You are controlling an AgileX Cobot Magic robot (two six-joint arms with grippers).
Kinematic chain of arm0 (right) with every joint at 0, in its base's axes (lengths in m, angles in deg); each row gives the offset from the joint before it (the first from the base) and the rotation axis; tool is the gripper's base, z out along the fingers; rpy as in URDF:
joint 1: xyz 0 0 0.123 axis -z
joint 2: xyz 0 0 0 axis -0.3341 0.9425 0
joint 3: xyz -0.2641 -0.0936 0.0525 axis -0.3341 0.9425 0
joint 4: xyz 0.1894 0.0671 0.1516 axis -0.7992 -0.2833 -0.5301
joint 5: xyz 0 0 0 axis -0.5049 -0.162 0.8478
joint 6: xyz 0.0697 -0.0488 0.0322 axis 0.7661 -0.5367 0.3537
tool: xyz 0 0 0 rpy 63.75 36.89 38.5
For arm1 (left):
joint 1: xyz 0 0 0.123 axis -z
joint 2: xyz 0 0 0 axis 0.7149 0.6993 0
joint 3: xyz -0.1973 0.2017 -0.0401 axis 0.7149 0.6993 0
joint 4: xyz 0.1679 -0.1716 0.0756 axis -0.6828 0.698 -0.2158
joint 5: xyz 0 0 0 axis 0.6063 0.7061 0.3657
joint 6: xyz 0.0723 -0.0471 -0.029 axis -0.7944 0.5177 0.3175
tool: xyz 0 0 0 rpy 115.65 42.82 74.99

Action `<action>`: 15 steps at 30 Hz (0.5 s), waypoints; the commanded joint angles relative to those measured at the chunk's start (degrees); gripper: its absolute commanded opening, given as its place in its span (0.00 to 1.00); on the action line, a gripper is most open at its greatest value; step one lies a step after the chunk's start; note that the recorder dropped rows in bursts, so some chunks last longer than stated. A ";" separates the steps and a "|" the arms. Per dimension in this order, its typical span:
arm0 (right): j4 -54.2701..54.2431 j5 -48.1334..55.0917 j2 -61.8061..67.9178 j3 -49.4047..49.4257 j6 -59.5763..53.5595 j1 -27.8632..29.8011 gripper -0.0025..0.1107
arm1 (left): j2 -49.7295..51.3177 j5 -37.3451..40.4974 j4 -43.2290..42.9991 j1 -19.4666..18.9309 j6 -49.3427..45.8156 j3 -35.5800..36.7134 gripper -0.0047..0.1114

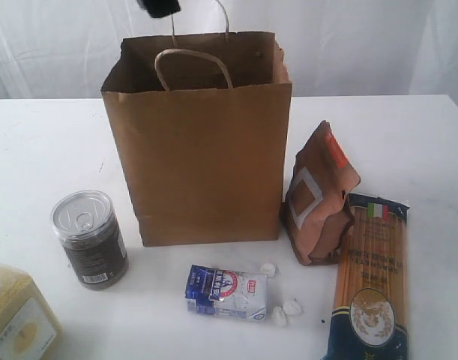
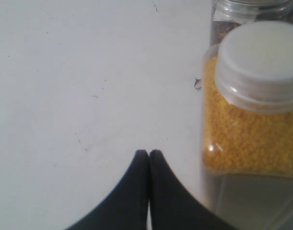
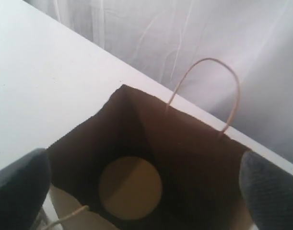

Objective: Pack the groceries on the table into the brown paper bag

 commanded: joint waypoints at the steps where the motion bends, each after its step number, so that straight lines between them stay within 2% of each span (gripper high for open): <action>1: 8.66 8.46 -4.70 -0.48 0.43 0.23 0.95 | -0.18 0.39 0.39 -0.13 0.06 0.42 0.04; 6: 23.28 28.43 -5.34 0.29 5.69 0.23 0.92 | -0.18 0.39 0.39 -0.13 0.06 0.42 0.04; 15: 27.67 28.86 -5.56 7.68 5.84 3.06 0.82 | -0.18 0.49 0.39 -0.13 0.06 0.42 0.04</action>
